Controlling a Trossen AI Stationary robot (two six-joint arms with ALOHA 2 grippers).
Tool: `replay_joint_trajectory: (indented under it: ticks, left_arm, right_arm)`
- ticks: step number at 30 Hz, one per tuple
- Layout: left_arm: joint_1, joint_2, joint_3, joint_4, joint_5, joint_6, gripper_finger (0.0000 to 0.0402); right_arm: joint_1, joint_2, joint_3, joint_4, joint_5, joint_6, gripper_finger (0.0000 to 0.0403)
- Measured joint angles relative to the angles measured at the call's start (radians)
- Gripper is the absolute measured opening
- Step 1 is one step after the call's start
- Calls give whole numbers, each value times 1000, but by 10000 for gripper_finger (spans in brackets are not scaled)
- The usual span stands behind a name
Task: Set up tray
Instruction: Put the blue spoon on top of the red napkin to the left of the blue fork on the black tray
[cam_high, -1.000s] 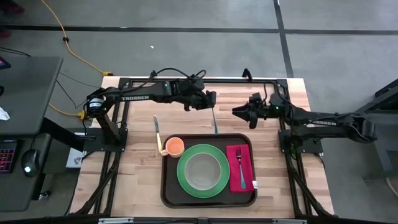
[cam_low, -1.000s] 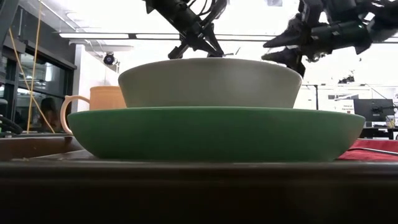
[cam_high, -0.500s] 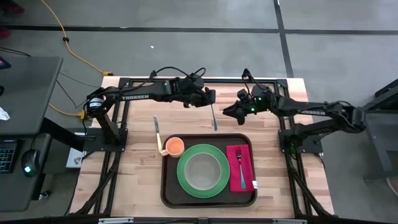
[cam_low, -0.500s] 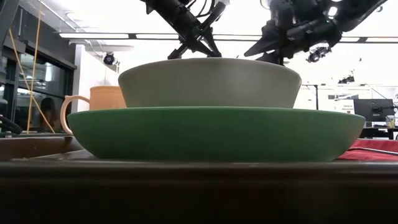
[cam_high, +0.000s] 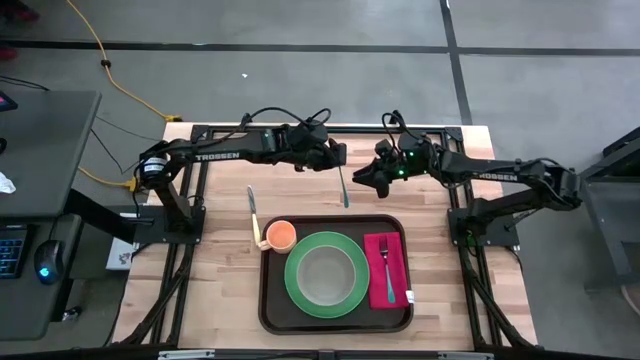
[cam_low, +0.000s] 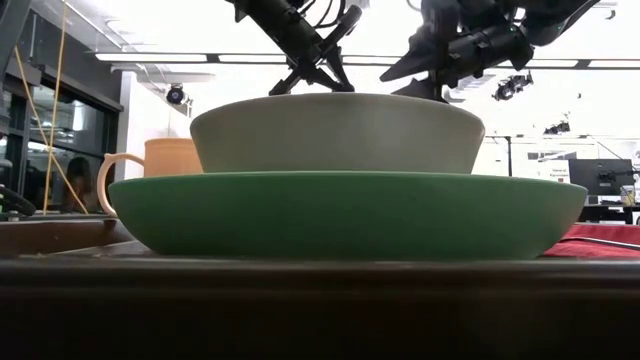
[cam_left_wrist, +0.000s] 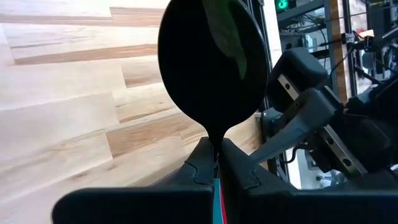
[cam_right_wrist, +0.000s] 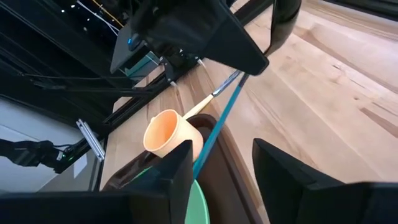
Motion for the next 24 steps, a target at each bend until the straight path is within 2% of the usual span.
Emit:
replay_joint_trajectory:
  ticks: [8,18,24]
  left_arm:
    - [10,0,0,8,-4,4,37]
    - [13,1,0,41,-2,14,37]
    - [13,2,0,32,-2,17,37]
  right_arm:
    - [0,0,2,-6,7,0,178]
    - [0,43,6,32,19,9,182]
    - [0,119,104,-42,-9,-38,182]
